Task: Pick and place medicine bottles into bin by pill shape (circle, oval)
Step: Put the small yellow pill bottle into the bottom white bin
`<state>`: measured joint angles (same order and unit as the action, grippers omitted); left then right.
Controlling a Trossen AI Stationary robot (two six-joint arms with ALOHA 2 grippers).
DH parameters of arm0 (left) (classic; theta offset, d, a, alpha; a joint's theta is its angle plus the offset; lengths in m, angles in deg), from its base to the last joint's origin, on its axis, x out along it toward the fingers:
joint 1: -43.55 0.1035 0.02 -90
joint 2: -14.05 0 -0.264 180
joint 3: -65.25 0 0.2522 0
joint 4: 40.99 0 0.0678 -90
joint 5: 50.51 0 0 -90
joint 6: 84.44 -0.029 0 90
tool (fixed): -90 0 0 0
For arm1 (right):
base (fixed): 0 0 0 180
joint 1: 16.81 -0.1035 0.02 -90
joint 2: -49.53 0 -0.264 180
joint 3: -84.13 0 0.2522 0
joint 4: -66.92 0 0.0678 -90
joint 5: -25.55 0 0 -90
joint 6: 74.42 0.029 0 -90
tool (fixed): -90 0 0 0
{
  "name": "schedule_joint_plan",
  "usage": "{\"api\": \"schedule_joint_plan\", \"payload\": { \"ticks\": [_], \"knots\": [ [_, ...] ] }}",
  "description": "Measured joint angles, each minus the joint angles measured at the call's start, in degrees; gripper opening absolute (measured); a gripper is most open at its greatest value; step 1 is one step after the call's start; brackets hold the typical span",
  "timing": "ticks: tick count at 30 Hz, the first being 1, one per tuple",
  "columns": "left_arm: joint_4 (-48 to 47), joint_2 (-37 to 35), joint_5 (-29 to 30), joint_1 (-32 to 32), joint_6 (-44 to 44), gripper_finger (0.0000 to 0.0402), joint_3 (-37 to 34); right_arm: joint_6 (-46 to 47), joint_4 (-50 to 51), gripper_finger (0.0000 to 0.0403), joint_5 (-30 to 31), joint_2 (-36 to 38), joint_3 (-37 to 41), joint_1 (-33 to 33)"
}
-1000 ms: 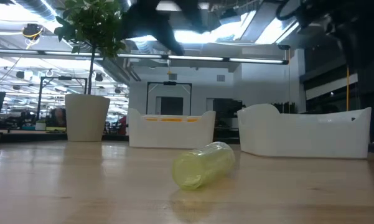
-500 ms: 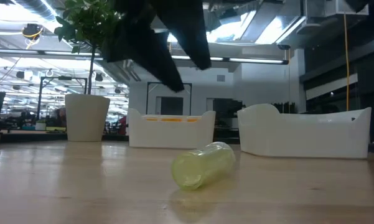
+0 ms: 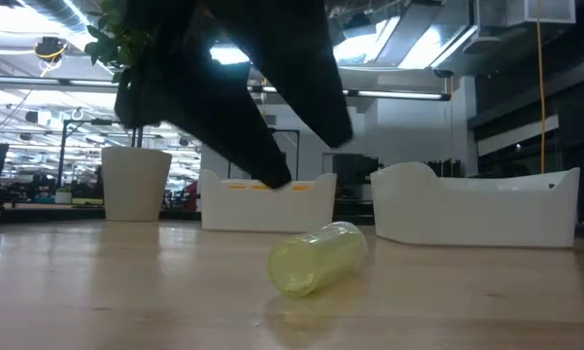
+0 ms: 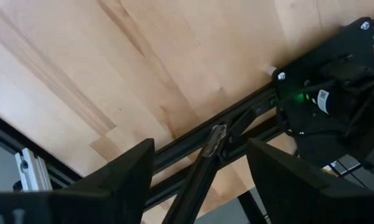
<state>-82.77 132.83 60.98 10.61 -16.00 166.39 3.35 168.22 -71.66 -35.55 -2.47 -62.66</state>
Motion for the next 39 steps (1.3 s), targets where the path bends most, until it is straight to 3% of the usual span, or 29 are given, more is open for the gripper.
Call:
{"api": "schedule_joint_plan", "payload": {
  "ticks": [16,26,34,39],
  "knots": [
    [1.5,5.4,1.6,0.8,1.9,0.0195,0.0,-0.2,-1.2,0.0256,4.5,0.0,0.0,-1.3],
    [0.0,5.6,0.2,1.6,-3.1,0.0195,0.0,-0.4,-1.1,0.0256,10.3,0.0,0.0,-1.3],
    [-1.4,5.6,-1.1,2.4,-4.7,0.0194,0.1,-0.4,-1.2,0.0256,10.8,0.0,0.0,-1.3],
    [-3.0,5.5,-3.2,3.3,-7.3,0.0171,0.2,-0.3,-1.9,0.0256,12.9,0.0,0.0,-1.3]
  ]
}}
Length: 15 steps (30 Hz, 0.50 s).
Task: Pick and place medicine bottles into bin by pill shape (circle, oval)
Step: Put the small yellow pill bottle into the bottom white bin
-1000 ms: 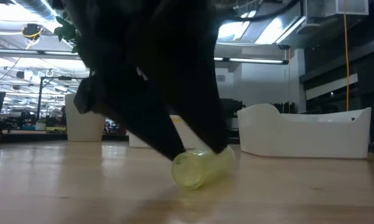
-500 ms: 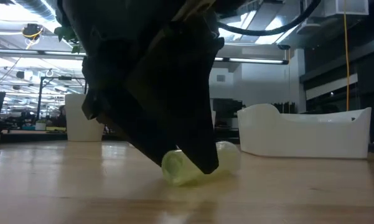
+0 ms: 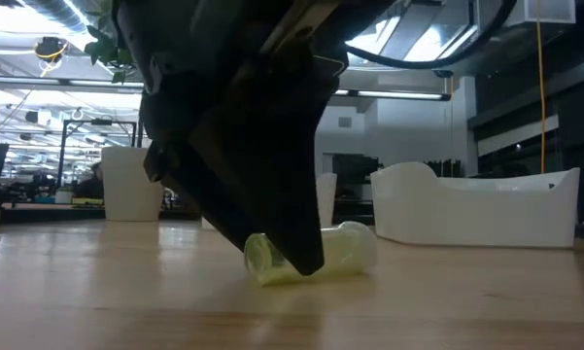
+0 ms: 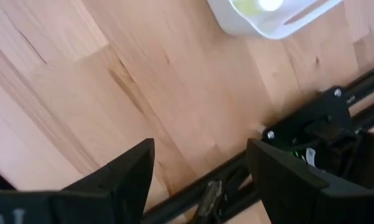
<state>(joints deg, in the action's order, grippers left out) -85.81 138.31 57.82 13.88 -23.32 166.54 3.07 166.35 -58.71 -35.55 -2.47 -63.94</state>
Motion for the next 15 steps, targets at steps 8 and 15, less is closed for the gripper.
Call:
{"api": "schedule_joint_plan", "payload": {
  "ticks": [8,15],
  "knots": [
    [-0.5,-0.4,-3.3,2.3,-4.7,0.0105,0.0,0.0,-1.3,0.0256,3.8,0.0,0.0,0.0],
    [-0.6,-2.6,2.1,6.6,-15.7,0.0082,3.3,1.8,-2.0,0.0256,11.6,0.0,0.0,0.0]
  ]
}}
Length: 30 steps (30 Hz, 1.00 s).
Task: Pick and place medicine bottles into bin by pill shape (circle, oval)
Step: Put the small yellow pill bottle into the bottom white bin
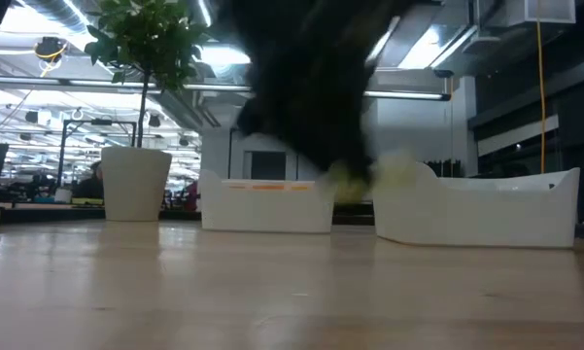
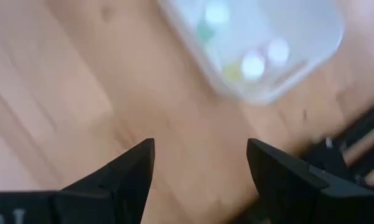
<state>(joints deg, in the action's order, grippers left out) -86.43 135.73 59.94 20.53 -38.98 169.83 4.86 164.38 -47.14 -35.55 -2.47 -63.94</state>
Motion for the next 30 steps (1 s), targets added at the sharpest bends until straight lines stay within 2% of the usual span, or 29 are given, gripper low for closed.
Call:
{"api": "schedule_joint_plan", "payload": {
  "ticks": [5,12,14,19,21,25,30],
  "knots": [
    [-0.8,-2.7,2.6,1.6,-11.3,0.0082,5.2,1.2,-3.0,0.0256,9.6,0.0,0.0,-0.7],
    [-1.7,-10.9,8.8,2.0,-25.4,0.0082,8.9,-0.2,-5.5,0.0256,18.3,0.3,-0.1,-4.8],
    [-1.7,-13.1,10.8,1.9,-28.2,0.0082,8.8,-0.3,-6.7,0.0256,24.6,0.3,-0.1,-5.9],
    [3.6,-14.9,17.1,1.4,-33.2,0.0081,8.9,-3.0,-11.2,0.0256,45.7,0.3,0.0,-8.8],
    [4.7,-14.7,19.5,0.9,-34.5,0.0081,8.8,-3.5,-11.9,0.0256,51.2,0.3,0.0,-9.6],
    [6.2,-14.7,23.2,0.9,-34.2,0.0081,8.8,-2.2,-12.5,0.0256,54.1,-0.2,0.0,-9.8],
    [10.8,-14.7,23.9,0.9,-34.0,0.0080,7.8,-2.0,-15.8,0.0256,57.7,-1.5,0.0,-8.5]
  ]
}}
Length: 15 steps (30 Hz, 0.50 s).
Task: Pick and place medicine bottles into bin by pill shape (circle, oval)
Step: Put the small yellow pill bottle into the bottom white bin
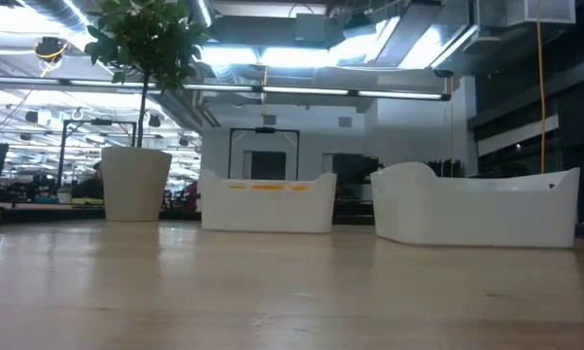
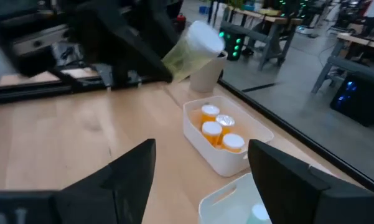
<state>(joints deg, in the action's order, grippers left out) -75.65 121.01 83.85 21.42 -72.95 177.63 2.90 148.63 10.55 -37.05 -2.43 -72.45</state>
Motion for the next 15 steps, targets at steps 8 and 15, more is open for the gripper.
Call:
{"api": "schedule_joint_plan", "payload": {
  "ticks": [8,15],
  "knots": [
    [10.6,0.0,0.1,-0.1,0.8,0.0080,-5.4,0.1,-1.2,0.0256,2.5,-2.2,0.1,2.1],
    [21.9,0.1,0.1,-1.1,1.7,0.0080,-12.1,0.2,-4.1,0.0256,-0.6,-2.3,0.1,2.2]
  ]
}}
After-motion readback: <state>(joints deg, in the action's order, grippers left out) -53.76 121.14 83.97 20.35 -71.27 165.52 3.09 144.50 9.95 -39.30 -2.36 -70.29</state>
